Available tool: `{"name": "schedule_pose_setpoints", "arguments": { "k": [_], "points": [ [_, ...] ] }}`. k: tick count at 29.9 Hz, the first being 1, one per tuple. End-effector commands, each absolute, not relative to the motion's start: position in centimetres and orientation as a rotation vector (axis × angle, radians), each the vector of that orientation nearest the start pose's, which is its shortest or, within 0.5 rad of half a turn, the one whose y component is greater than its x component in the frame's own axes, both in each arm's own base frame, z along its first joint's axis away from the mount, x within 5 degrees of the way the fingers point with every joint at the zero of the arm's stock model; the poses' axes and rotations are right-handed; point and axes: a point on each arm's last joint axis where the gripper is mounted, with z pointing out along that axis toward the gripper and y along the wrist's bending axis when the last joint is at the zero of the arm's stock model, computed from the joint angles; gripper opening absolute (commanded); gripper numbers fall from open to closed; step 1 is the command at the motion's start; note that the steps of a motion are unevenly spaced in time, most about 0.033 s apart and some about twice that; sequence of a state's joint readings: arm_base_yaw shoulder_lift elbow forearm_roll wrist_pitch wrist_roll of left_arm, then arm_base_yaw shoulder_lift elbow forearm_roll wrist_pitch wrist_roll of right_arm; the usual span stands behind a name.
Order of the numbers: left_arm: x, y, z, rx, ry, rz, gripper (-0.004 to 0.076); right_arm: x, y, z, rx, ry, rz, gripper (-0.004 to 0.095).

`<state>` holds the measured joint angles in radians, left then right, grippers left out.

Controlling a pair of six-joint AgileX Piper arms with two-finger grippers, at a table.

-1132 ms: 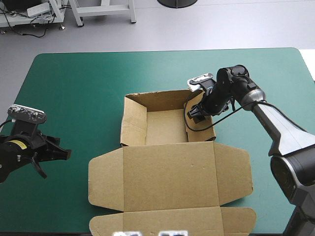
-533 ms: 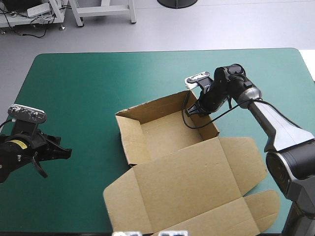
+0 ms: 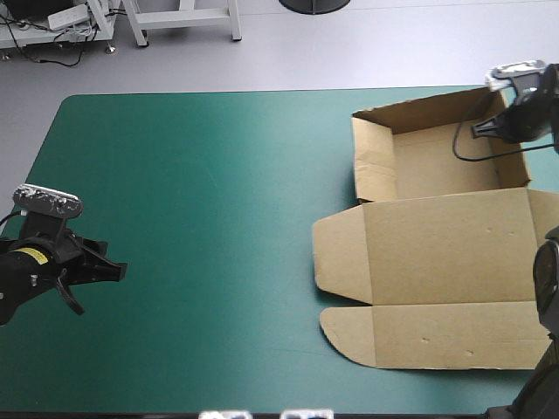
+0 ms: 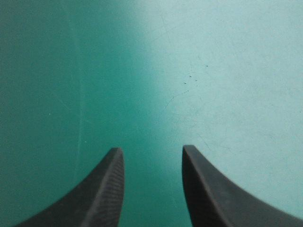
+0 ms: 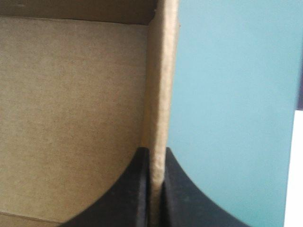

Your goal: Fold the box

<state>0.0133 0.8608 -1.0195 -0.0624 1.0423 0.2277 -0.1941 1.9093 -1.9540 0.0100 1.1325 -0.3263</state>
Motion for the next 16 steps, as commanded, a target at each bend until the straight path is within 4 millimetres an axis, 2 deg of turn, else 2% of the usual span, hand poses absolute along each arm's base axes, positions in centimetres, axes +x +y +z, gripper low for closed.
{"name": "schedule_pose_setpoints", "arguments": {
  "k": [1,4,8,11,16],
  "points": [
    [14.9,-0.3,39.2,0.219,2.258,0.035,0.0285,40.5,-12.1,37.8,-0.087,2.480,-0.255,-0.0025],
    [14.9,-0.4,39.3,0.219,2.253,0.028,0.0285,41.1,-14.4,35.7,-0.030,2.530,-0.249,-0.0025],
    [14.9,-0.4,39.3,0.218,2.256,0.020,0.0284,42.0,-16.1,32.7,-0.003,2.598,-0.236,-0.0025],
    [14.9,-0.4,39.2,0.219,2.258,0.020,0.0284,42.5,-16.5,31.2,-0.006,2.630,-0.227,-0.0025],
    [14.8,-0.5,39.2,0.218,2.262,0.012,0.0284,42.8,-16.7,30.4,-0.017,2.651,-0.227,0.0014]
  ]
}}
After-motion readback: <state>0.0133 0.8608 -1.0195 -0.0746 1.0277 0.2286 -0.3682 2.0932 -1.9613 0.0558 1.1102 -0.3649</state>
